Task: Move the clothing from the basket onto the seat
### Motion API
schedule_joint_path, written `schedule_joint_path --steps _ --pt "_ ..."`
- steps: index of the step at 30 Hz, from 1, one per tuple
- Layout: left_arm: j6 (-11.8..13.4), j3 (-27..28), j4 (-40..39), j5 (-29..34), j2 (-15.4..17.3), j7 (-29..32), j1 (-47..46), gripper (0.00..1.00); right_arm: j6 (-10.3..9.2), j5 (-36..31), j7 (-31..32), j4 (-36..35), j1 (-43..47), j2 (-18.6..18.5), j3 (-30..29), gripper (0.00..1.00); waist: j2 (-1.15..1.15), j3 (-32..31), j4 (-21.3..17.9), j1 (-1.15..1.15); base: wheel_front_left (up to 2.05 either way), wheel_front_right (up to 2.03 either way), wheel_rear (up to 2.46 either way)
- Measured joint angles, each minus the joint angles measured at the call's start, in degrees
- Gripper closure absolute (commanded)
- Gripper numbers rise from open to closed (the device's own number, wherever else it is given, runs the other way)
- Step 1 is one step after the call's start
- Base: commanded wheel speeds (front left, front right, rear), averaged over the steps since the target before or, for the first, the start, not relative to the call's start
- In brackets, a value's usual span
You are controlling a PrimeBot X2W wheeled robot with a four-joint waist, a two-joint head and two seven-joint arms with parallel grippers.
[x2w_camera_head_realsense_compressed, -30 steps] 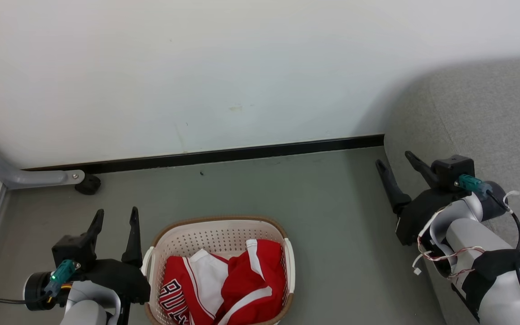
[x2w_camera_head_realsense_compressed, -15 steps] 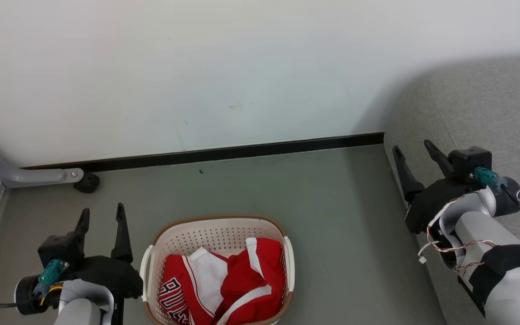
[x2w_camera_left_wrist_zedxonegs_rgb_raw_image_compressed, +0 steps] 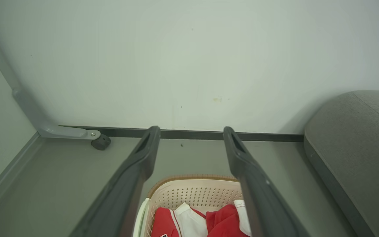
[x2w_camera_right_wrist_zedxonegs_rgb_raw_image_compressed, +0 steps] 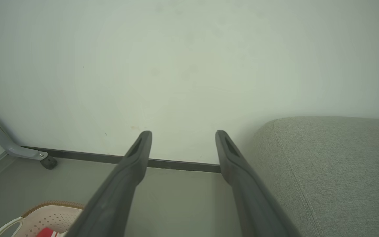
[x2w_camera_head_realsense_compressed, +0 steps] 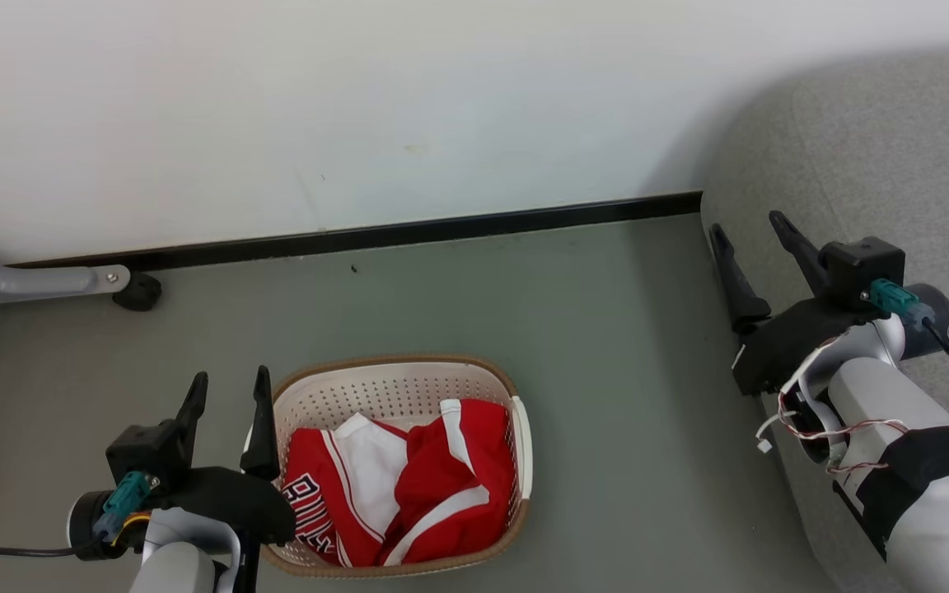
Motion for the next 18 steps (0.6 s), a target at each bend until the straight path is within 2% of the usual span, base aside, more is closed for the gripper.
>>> schedule_joint_path --steps 10,18 --pt "-2.16 -0.66 0.47 -0.02 -2.42 0.0 -0.66 0.0 -1.54 -2.63 -0.01 -8.21 -1.93 -1.96 -1.79 0.0 0.0 7.07 -0.26 0.0 0.0 0.0 0.0" --pt "-4.04 -3.74 2.98 -0.09 -3.36 0.0 -4.87 0.0 -2.78 -5.13 -0.02 -15.47 -5.14 -3.35 -2.81 0.0 0.0 13.58 -0.72 0.01 0.0 0.0 0.0"
